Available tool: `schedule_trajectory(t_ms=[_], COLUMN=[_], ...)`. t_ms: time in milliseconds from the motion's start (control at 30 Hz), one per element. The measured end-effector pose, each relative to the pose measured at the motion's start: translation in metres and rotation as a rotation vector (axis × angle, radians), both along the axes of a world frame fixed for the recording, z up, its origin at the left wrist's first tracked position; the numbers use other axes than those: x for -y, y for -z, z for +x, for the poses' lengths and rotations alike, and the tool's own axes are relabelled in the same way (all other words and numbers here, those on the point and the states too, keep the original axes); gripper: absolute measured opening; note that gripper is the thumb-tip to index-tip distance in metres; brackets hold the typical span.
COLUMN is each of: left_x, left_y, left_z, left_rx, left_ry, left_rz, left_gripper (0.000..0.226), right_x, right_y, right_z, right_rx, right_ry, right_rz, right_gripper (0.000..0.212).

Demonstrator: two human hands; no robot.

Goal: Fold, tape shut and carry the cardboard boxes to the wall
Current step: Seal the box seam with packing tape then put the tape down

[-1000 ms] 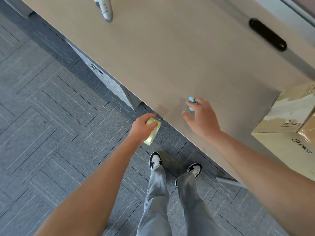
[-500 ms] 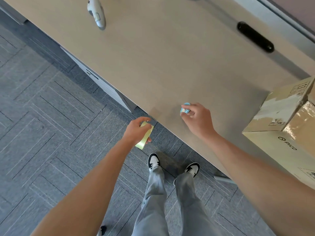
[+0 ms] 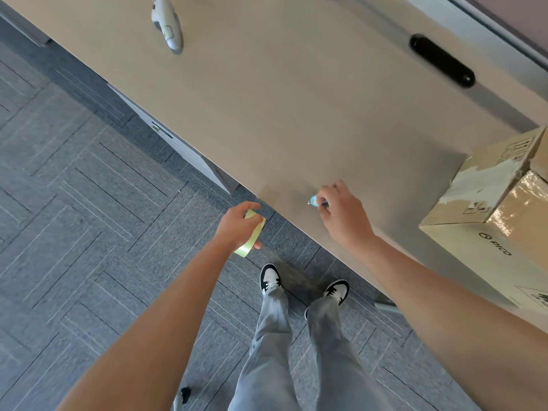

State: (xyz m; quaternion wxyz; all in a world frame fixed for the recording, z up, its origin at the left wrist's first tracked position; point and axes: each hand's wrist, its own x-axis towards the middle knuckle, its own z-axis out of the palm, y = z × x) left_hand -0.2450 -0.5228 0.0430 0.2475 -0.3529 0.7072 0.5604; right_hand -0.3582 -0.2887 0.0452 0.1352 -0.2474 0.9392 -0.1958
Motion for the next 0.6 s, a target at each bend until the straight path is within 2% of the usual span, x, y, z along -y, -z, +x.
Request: schedule_trajectory(t_ms=[233,367,600], left_x=[0.000,0.002,0.012], left_y=[-0.004,-0.010,-0.036], left_z=[0.001,-0.003,-0.020], left_rx=[0.008,0.047,0.085], left_ry=[0.023,-0.004,0.006], left_rz=[0.006,0.048,0.085], left_gripper=[0.041,0.044,0.038], right_x=[-0.009,-0.006,0.008], right_y=[0.005,-0.003,-0.019], right_z=[0.009,0.014,0.015], right_rx=[0.060,0.098,0.245], right_ry=[-0.100,-0.064,-0.018], right_rz=[0.091,0.073,0.096], right_gripper=[0.024,0.023,0.044])
